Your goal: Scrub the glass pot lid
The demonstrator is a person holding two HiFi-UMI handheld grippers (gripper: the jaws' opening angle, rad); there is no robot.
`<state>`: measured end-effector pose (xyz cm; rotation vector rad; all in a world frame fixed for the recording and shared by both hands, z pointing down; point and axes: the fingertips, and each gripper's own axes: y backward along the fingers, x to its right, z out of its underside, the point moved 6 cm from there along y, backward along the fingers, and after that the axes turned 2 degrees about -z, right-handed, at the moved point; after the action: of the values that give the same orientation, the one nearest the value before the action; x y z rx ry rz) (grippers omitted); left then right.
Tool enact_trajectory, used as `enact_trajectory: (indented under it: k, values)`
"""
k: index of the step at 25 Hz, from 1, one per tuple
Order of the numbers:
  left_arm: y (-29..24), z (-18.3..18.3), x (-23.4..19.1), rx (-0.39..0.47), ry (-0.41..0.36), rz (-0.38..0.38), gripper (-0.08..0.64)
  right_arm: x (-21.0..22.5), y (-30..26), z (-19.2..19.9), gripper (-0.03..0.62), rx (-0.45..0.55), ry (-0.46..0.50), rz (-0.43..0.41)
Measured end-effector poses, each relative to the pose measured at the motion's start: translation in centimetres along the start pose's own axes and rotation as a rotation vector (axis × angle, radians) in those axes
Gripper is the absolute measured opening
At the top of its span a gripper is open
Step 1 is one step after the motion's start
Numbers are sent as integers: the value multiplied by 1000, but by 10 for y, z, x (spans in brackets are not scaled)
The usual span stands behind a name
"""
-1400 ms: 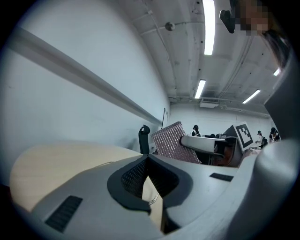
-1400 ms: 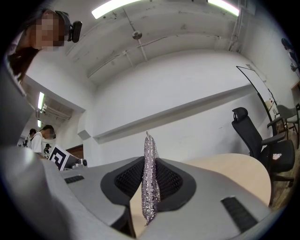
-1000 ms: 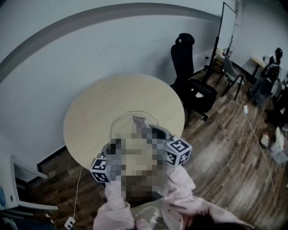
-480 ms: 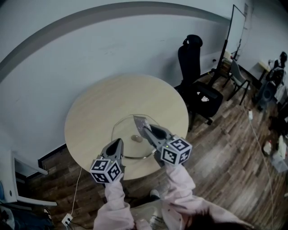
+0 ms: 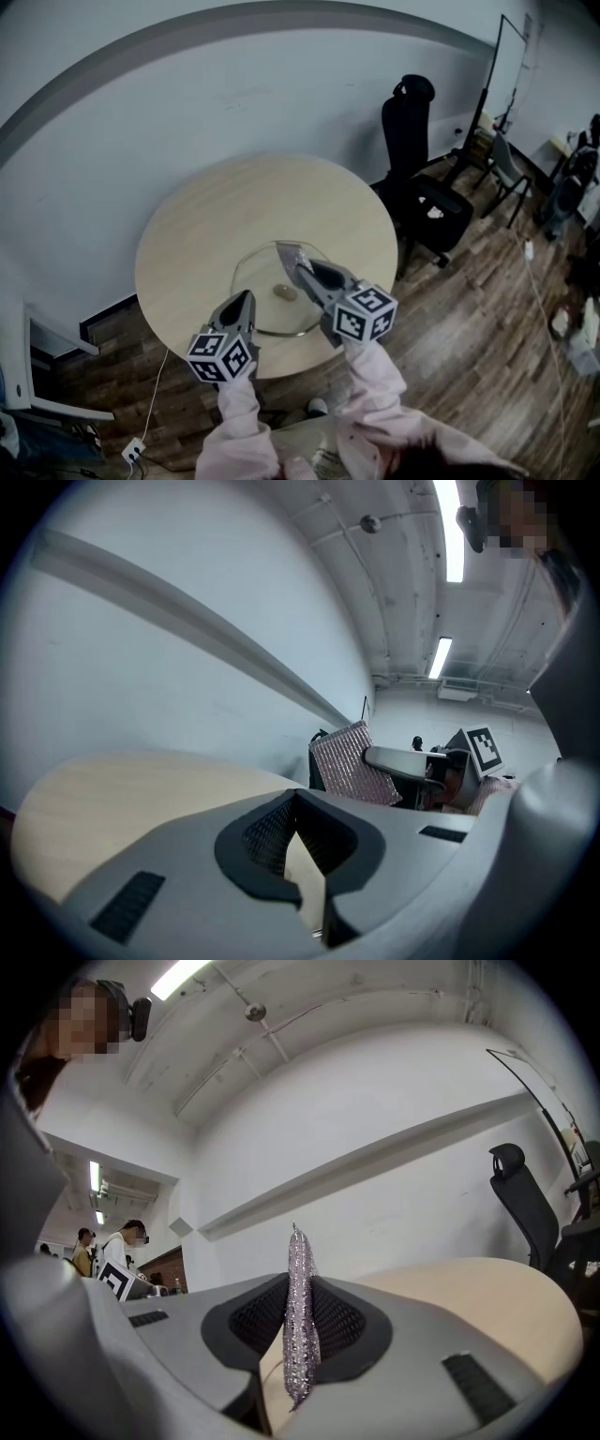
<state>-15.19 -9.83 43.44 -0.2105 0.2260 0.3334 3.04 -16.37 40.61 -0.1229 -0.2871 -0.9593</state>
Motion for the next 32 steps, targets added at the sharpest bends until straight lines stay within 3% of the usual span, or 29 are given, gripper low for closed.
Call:
enact_trajectory:
  k: [4,14,32]
  values:
    - [-1,7,-10,-24,31,-23,-8,8,-6,4,82,-22,-9,-1]
    - [-11,16,-48,-46,192,-42,-8,24,-35,7,83,-48,-28,-13]
    - [-22,56,-113,-202,379,-76,6,43,-76,23,83,-112,-48,29]
